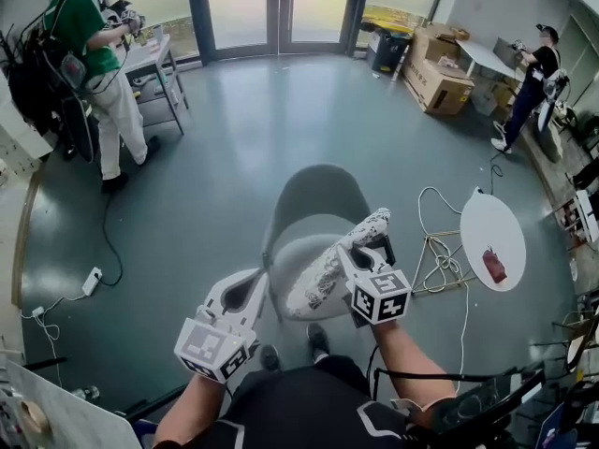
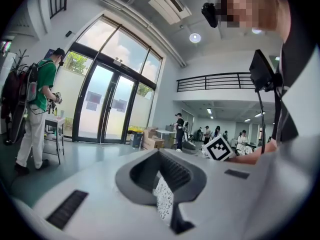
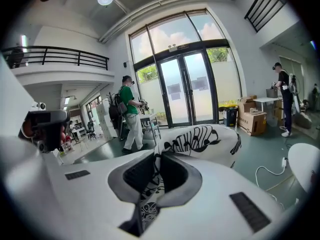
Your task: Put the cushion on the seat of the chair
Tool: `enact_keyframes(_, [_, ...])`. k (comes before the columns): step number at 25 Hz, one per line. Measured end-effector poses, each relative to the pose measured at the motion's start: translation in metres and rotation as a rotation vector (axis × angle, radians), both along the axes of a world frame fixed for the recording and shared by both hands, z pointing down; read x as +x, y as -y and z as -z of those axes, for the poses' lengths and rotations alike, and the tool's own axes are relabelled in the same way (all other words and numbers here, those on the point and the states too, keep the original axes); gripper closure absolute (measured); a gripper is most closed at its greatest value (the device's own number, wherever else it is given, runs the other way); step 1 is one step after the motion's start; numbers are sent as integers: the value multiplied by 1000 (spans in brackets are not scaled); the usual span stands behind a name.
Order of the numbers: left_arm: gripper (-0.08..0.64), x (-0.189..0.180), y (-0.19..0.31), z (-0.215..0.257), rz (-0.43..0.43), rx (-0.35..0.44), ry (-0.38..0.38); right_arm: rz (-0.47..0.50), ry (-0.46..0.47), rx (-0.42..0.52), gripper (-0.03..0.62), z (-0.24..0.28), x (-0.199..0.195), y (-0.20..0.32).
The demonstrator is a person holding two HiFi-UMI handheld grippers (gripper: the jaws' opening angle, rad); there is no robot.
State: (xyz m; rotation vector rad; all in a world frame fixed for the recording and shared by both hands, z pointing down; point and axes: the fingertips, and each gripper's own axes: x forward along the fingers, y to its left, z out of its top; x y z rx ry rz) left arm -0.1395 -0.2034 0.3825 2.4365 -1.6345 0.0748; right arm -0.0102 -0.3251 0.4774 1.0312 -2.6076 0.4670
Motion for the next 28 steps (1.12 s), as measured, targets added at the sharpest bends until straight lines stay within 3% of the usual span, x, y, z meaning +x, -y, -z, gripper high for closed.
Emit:
enact_keyframes(18, [552, -22, 10, -19, 232, -93, 6, 196, -66, -208, 565, -91, -69, 54])
enact_keyframes(28, [552, -37, -1, -32, 347, -142, 9, 298, -68, -262, 565, -121, -123, 64])
